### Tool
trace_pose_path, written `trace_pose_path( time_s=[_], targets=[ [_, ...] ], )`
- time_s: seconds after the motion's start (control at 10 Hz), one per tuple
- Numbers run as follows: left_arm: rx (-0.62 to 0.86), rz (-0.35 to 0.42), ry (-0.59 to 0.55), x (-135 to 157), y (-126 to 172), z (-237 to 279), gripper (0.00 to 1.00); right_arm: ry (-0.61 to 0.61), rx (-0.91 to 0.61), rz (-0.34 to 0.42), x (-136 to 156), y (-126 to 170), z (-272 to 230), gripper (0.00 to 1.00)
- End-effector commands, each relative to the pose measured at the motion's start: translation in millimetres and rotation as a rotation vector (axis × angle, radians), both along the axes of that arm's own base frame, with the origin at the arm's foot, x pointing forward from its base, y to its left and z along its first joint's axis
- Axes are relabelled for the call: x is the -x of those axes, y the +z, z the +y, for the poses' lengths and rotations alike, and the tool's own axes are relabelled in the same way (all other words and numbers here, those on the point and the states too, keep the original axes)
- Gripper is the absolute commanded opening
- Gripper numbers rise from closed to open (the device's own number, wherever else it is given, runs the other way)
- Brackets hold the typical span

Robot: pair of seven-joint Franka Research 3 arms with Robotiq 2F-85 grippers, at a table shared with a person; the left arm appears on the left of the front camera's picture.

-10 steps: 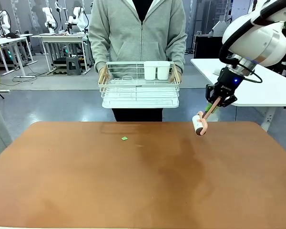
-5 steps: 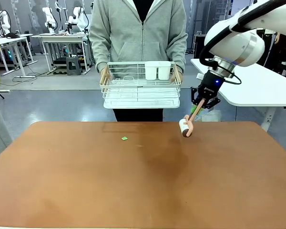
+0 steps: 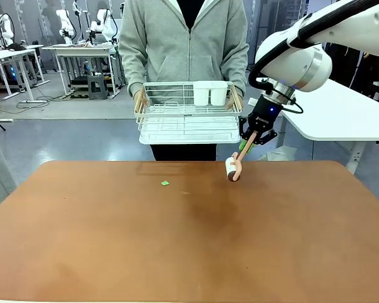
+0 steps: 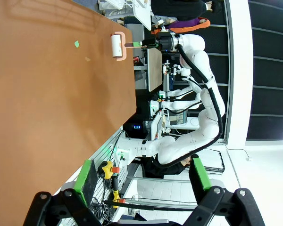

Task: Clean the table.
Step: Clean the table with the Lint Roller when the human lifts the Dish drying rack.

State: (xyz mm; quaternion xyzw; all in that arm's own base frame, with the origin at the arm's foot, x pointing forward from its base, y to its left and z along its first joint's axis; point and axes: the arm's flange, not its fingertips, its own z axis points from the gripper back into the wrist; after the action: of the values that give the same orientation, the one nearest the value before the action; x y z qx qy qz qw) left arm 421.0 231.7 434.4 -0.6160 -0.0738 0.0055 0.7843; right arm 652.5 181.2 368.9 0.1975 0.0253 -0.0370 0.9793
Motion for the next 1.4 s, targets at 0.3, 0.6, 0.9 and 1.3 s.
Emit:
trace_pose_path(
  time_s=[0.3, 0.6, 0.9, 1.3],
  targets=[
    [-0.011, -0.002, -0.002, 2.1, 0.8, 1.8, 1.00, -0.041, -0.016, 0.003, -4.0, -26.3, 22.8, 0.22],
    [-0.011, -0.002, -0.002, 2.1, 0.8, 1.8, 1.00, -0.041, -0.027, 0.014, 9.2, -50.9, 32.3, 0.22],
    [-0.011, -0.002, -0.002, 2.1, 0.8, 1.8, 1.00, -0.024, -0.048, 0.033, 19.0, -72.2, 55.1, 0.22],
    [-0.011, -0.002, -0.002, 2.1, 0.8, 1.8, 1.00, 0.087, -0.088, 0.088, 20.2, -92.5, 116.8, 0.22]
  ],
)
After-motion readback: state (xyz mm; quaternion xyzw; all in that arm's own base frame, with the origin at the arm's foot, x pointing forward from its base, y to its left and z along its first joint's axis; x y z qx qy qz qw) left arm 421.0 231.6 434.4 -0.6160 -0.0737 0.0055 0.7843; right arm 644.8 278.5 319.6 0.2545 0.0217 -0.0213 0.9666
